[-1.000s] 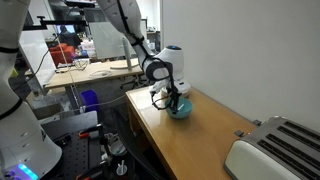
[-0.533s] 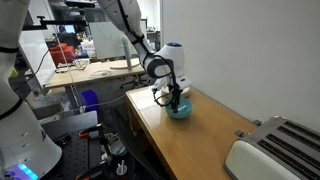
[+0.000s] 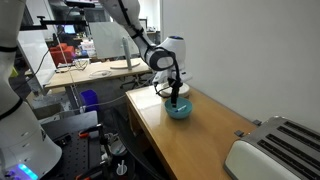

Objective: Move the blue bowl forward

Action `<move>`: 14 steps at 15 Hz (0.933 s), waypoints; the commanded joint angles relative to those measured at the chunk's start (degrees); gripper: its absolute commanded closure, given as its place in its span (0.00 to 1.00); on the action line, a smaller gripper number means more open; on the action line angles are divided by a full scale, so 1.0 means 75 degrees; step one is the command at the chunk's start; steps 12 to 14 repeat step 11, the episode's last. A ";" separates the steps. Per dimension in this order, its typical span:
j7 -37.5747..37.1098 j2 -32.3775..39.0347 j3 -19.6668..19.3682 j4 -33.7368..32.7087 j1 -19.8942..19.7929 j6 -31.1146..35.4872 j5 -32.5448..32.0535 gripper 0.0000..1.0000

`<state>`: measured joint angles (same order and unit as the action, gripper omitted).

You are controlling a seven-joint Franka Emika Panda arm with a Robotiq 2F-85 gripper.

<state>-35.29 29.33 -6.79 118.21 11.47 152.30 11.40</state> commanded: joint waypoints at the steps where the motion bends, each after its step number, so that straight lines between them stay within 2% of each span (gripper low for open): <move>1: -0.0295 -0.0159 -0.0206 -0.0189 0.0214 -0.0822 -0.0545 0.00; 7: -0.0939 -0.0125 -0.0399 -0.0694 0.0582 -0.1715 -0.1760 0.00; 14: -0.0728 -0.0121 -0.0188 -0.0906 0.0461 -0.1787 -0.1962 0.00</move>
